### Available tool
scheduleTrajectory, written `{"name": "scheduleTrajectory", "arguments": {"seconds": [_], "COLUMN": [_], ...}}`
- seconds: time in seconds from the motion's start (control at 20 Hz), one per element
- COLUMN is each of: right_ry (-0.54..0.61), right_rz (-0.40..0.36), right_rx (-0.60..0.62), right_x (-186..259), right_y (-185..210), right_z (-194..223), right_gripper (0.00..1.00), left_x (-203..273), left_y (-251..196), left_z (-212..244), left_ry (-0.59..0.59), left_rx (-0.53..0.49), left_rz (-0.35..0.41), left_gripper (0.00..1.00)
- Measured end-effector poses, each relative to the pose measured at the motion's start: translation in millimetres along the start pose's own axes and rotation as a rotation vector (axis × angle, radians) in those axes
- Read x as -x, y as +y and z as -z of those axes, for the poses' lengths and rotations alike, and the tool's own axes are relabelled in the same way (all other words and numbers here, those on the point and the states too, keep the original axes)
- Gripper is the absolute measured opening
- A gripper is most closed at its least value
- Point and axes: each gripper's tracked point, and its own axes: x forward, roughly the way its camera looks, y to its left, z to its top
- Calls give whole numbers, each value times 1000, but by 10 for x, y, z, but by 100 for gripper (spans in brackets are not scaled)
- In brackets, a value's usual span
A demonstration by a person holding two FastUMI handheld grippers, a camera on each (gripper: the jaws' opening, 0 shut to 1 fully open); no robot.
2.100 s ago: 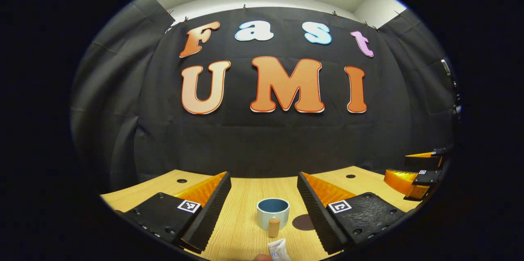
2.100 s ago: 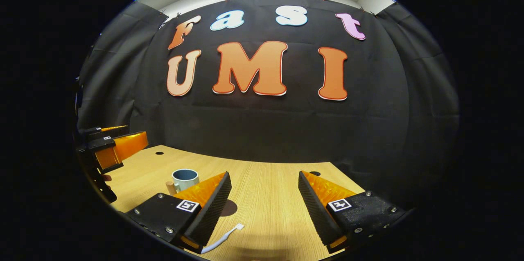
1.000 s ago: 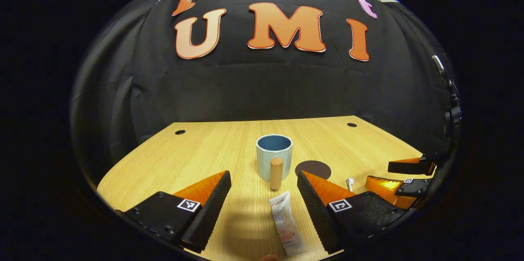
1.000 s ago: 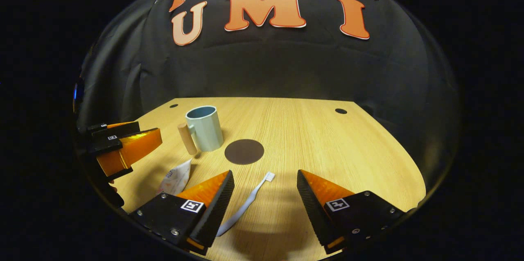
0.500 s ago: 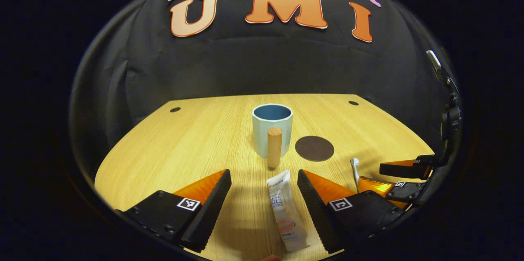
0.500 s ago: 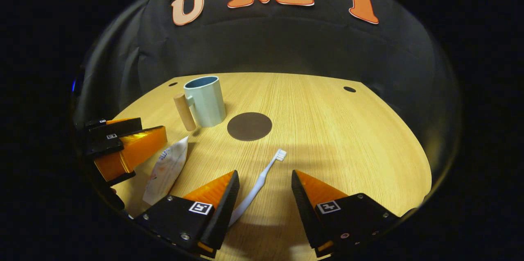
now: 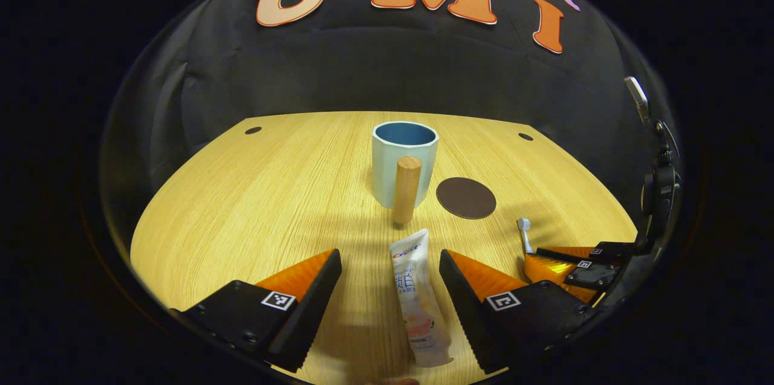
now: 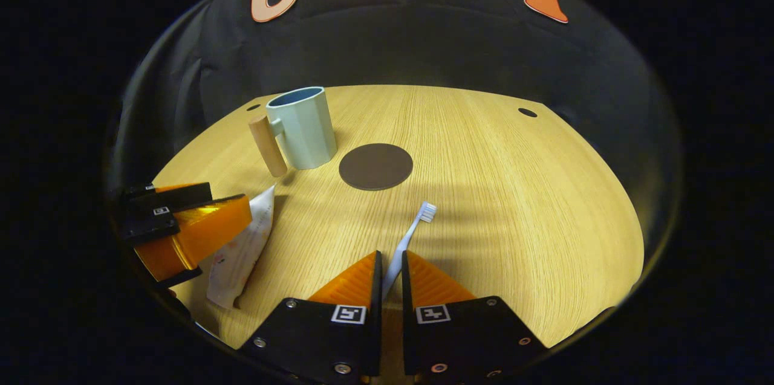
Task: Put the toothbrush and toothpaste on the desktop into the cup, then pick up the cup and place it on the coaster on the desktop.
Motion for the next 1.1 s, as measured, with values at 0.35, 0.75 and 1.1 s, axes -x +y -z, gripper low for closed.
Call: {"name": "scheduleTrajectory", "arguments": {"seconds": [0.35,0.75,1.1], "right_ry": [14,-77,-125], "right_rz": [-88,-117,-128], "right_rx": [-72,-99,-113], "right_x": [-6,135,201], "right_y": [-8,-73,-162], "right_z": [-22,-280,-402], "right_gripper": [3,3,3], "left_x": [-75,-163,-249], "left_y": [-16,-117,-237], "left_z": [84,252,280], "left_ry": [44,148,197], "left_rx": [24,47,53], "left_rz": [15,21,5], "left_gripper": [98,80,42]}}
